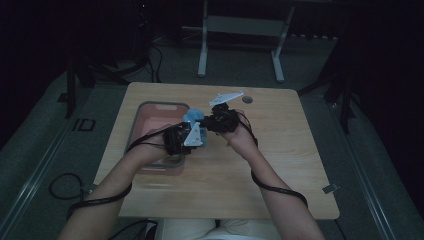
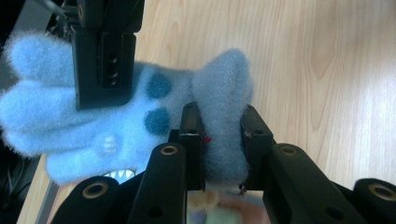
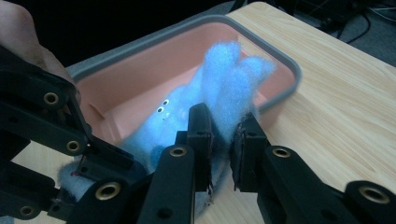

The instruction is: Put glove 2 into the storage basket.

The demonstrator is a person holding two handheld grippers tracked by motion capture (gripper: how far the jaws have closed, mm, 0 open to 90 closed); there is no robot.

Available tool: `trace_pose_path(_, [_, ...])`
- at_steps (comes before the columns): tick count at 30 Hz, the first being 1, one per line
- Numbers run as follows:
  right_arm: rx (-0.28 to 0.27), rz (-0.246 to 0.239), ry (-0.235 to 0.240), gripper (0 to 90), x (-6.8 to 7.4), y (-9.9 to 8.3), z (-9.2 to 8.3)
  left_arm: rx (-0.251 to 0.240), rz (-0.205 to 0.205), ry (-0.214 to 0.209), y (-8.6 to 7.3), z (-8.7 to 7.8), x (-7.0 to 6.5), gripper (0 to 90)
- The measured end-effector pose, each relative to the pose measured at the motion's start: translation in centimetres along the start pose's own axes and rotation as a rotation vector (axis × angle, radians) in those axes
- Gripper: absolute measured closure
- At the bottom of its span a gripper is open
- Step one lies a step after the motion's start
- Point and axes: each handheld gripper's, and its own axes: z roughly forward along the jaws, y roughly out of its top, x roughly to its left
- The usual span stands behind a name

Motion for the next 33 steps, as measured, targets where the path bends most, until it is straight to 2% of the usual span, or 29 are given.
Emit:
trace_pose_path(4, [-0.006,-0.017,0.030,79.8,1.4,1.2,2.0,0.017,-0.020,0.007,-1.7,-1.1,0.2,75.2])
trace_pose_path(6, [-0.007,-0.018,0.031,79.8,1.5,1.3,2.1,0.023,-0.027,0.013,-2.4,-1.5,0.2,75.2])
trace_pose_path(12, [-0.002,-0.040,0.057,79.8,2.6,2.4,4.1,0.037,-0.050,0.026,-4.1,-2.6,0.3,75.2])
trace_pose_path(13, [-0.005,-0.050,0.072,79.8,3.3,3.1,5.0,0.040,-0.059,0.030,-4.9,-3.1,0.4,75.1])
trace_pose_path(19, [-0.008,-0.062,0.092,79.8,4.2,4.0,6.3,0.053,-0.080,0.036,-6.6,-4.0,0.7,75.2])
trace_pose_path(25, [0.011,-0.065,0.089,79.7,4.5,4.2,7.5,0.057,-0.098,0.024,-7.5,-3.7,0.8,75.2])
trace_pose_path(33, [0.050,-0.045,0.075,79.7,3.9,3.0,9.3,0.068,-0.115,-0.006,-8.8,-1.8,0.7,75.1])
